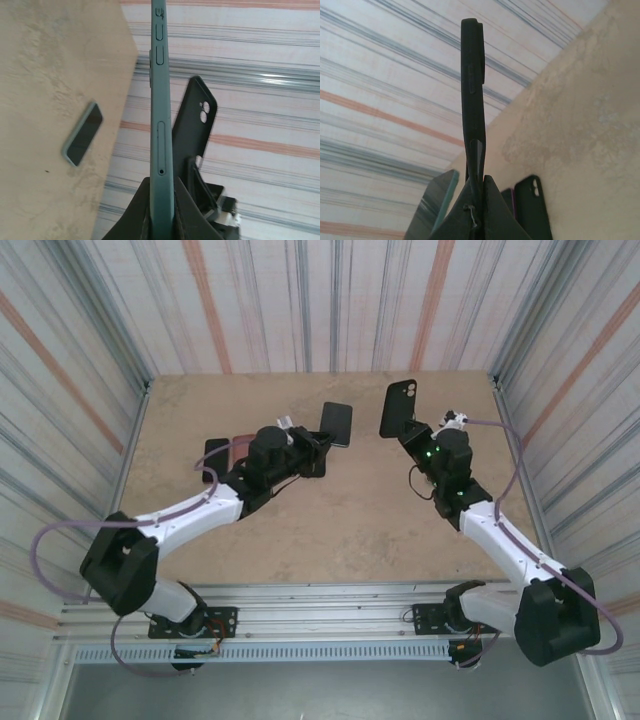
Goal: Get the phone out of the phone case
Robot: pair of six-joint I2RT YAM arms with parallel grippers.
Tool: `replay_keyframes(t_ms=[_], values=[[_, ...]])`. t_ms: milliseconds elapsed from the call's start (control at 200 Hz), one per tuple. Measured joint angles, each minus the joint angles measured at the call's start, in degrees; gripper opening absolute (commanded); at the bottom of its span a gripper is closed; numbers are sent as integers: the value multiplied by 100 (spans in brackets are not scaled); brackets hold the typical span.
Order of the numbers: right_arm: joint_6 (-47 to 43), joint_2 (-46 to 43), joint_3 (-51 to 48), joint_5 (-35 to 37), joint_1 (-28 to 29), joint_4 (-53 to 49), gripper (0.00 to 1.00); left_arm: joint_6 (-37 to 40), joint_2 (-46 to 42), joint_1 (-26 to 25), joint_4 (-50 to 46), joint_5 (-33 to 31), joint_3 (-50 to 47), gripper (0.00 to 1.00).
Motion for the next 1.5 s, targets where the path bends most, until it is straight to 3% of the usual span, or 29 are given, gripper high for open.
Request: replay_keyframes(t_ms=[236,481,822,1178,1503], values=[[83,415,-81,-1410,-772,-155,0,199,1209,-111,621,-221,70,0],[192,1069,-125,-2177,-1108,-26,0,363,2050,-216,1001,-479,365,0],[339,1705,-144,-2529,-1248,374,0,400,3209,-219,1565,-529,881,0],[494,2144,-149,-2719,-1248,713,0,413,3799,-129,1954,-481,981,0],[741,2426,-190,-2826,-1163,977,0,258,3823,-68,2022,-487,981,14]])
